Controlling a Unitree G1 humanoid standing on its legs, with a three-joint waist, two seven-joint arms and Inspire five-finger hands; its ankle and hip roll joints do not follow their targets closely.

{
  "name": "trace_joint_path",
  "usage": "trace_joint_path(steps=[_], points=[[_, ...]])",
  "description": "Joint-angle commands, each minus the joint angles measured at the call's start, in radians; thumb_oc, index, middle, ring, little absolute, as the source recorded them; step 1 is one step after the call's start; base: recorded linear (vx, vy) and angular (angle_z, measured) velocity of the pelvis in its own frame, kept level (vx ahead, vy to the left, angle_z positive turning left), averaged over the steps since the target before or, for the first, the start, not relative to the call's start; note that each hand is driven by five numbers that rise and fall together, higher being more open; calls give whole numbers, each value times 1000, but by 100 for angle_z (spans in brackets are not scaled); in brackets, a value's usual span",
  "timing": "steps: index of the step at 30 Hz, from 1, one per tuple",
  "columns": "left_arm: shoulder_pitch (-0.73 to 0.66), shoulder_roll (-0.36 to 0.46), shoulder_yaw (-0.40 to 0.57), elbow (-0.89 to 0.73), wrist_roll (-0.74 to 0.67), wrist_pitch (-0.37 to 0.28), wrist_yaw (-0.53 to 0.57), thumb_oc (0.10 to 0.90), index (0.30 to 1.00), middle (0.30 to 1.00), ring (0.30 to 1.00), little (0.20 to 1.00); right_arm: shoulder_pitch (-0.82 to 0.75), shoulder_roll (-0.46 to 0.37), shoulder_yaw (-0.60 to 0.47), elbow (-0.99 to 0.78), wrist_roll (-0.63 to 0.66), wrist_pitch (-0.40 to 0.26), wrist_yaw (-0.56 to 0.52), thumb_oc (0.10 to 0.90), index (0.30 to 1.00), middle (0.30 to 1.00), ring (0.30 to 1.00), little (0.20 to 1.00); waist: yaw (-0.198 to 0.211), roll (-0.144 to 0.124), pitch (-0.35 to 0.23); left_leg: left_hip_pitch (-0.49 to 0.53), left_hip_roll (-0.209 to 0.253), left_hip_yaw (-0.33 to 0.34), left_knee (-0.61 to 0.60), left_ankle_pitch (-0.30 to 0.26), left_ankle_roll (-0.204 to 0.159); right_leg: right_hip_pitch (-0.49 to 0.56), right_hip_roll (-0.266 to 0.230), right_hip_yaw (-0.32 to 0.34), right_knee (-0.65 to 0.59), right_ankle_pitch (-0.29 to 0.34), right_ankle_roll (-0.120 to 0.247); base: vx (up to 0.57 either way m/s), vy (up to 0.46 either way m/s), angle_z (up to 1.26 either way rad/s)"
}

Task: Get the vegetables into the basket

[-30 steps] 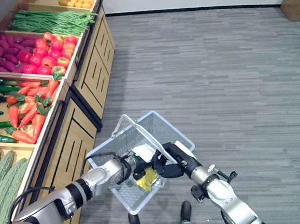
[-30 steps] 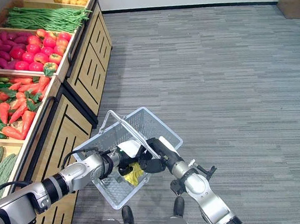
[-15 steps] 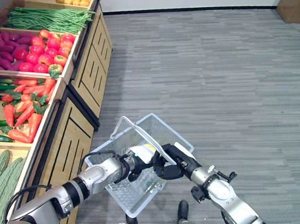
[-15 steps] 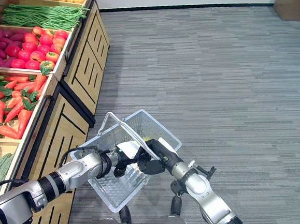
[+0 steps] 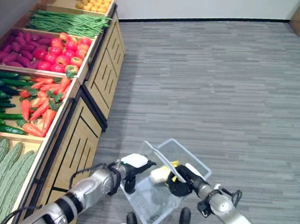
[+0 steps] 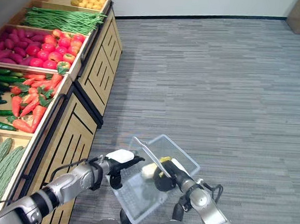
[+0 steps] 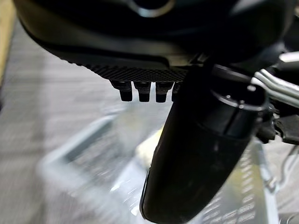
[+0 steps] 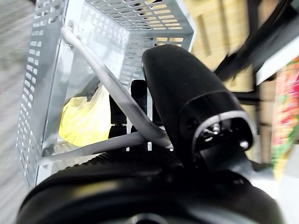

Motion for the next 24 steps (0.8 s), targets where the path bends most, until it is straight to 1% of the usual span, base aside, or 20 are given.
trace_joint_path(steps=[1, 2, 3, 4, 7, 8, 9, 10, 11, 13, 14, 17, 18, 21, 22, 23, 24], points=[[-45, 10, 39, 65, -36, -6, 59, 900, 1000, 1000, 1000, 1000, -67, 74, -56, -148, -14, -131, -40, 400, 300, 300, 300, 300, 8, -43, -99, 4, 30, -23, 0, -17, -66, 44, -50, 16, 46, -66, 58, 23, 2, 14], [25, -37, 118, 192, -93, 31, 101, 900, 1000, 1000, 1000, 1000, -38, 79, -91, -72, -48, -121, -64, 400, 300, 300, 300, 300, 12, -52, -101, 9, 26, -29, 0, -18, -64, 50, -51, 14, 48, -68, 55, 18, 3, 12], [25, -41, 117, 198, -92, 29, 105, 900, 1000, 1000, 1000, 1000, -37, 78, -90, -70, -49, -122, -64, 400, 300, 300, 300, 300, 11, -51, -103, 9, 25, -29, 0, -18, -64, 50, -52, 14, 47, -69, 56, 25, 5, 6], [58, -53, 143, 232, -115, 39, 108, 900, 1000, 1000, 1000, 1000, -27, 79, -112, -47, -50, -118, -73, 400, 300, 300, 300, 300, 14, -53, -102, 10, 24, -28, 0, -18, -64, 51, -52, 13, 48, -68, 55, 9, 2, 4], [58, -53, 143, 232, -115, 39, 108, 900, 1000, 1000, 1000, 1000, -27, 79, -112, -47, -50, -118, -73, 400, 300, 300, 300, 300, 14, -53, -102, 10, 24, -28, 0, -18, -64, 51, -52, 13, 48, -68, 55, 19, 7, 2], [-8, -98, 198, 373, -184, 75, 147, 900, 1000, 1000, 1000, 1000, -13, 52, -126, 109, -150, -130, -103, 400, 300, 300, 300, 300, -8, -60, -114, 16, 20, -17, 0, -22, -64, 47, -52, 22, 51, -68, 56, 56, 25, -1], [2, -90, 233, 369, -198, 80, 165, 900, 1000, 1000, 1000, 1000, -7, 47, -148, 171, -161, -124, -109, 400, 300, 300, 300, 300, -11, -64, -112, 16, 20, -14, 0, -23, -64, 45, -52, 26, 51, -67, 56, 58, 25, -10], [7, -96, 247, 395, -209, 83, 174, 900, 1000, 1000, 1000, 1000, -9, 46, -152, 211, -172, -121, -115, 400, 300, 300, 300, 300, -12, -67, -112, 15, 20, -13, 0, -23, -64, 43, -51, 29, 52, -66, 55, 18, 3, -19], [16, -127, 277, 469, -255, 87, 194, 900, 1000, 1000, 1000, 1000, -8, 57, -164, 290, -169, -117, -129, 400, 300, 300, 300, 300, -17, -71, -110, 15, 19, -6, 0, -22, -64, 37, -50, 34, 53, -64, 55, 8, 0, -21], [13, -162, 307, 551, -304, 93, 214, 900, 1000, 1000, 1000, 1000, -16, 64, -162, 359, -179, -114, -132, 400, 300, 300, 300, 300, -22, -74, -106, 14, 19, -1, 0, -22, -64, 28, -50, 43, 55, -62, 55, 6, 2, -20], [12, -203, 344, 643, -359, 97, 245, 900, 1000, 1000, 1000, 1000, -13, 76, -169, 438, -174, -111, -146, 400, 300, 300, 300, 300, -23, -77, -104, 13, 19, 3, 0, -22, -63, 24, -49, 48, 55, -61, 55, 13, 2, -21], [-1, -244, 369, 751, -381, 100, 281, 900, 1000, 1000, 1000, 1000, -22, 102, -167, 558, -164, -111, -166, 400, 300, 300, 300, 300, -27, -80, -101, 15, 17, 9, 0, -24, -63, 22, -48, 55, 55, -62, 53, 20, 6, -11], [0, -253, 391, 788, -399, 106, 296, 900, 1000, 1000, 1000, 1000, -23, 110, -161, 592, -172, -110, -170, 400, 300, 300, 300, 300, -28, -82, -100, 18, 16, 12, 0, -25, -62, 21, -48, 59, 56, -62, 52, 27, 12, -6], [4, -272, 433, 854, -434, 110, 317, 900, 1000, 1000, 1000, 1000, -35, 152, -161, 691, -135, -112, -184, 400, 300, 300, 300, 300, -33, -86, -100, 30, 14, 25, 0, -32, -60, 21, -46, 75, 58, -64, 50, 29, 9, -7], [4, -272, 433, 854, -434, 110, 317, 900, 1000, 1000, 1000, 1000, -35, 152, -161, 691, -135, -112, -184, 400, 300, 300, 300, 300, -33, -86, -99, 31, 14, 26, 0, -32, -60, 22, -46, 76, 58, -64, 50, 43, 13, -18], [19, -280, 464, 880, -454, 109, 332, 900, 1000, 1000, 1000, 1000, -26, 182, -170, 765, -107, -112, -185, 400, 300, 300, 300, 300, -34, -88, -100, 40, 12, 31, 0, -36, -58, 23, -46, 83, 61, -66, 49, 33, 10, -18], [19, -280, 464, 881, -454, 108, 332, 900, 1000, 1000, 1000, 1000, -27, 183, -169, 767, -107, -114, -185, 400, 300, 300, 300, 300, -34, -88, -99, 41, 12, 31, 0, -37, -58, 24, -46, 83, 61, -67, 50, 45, 15, -14]])
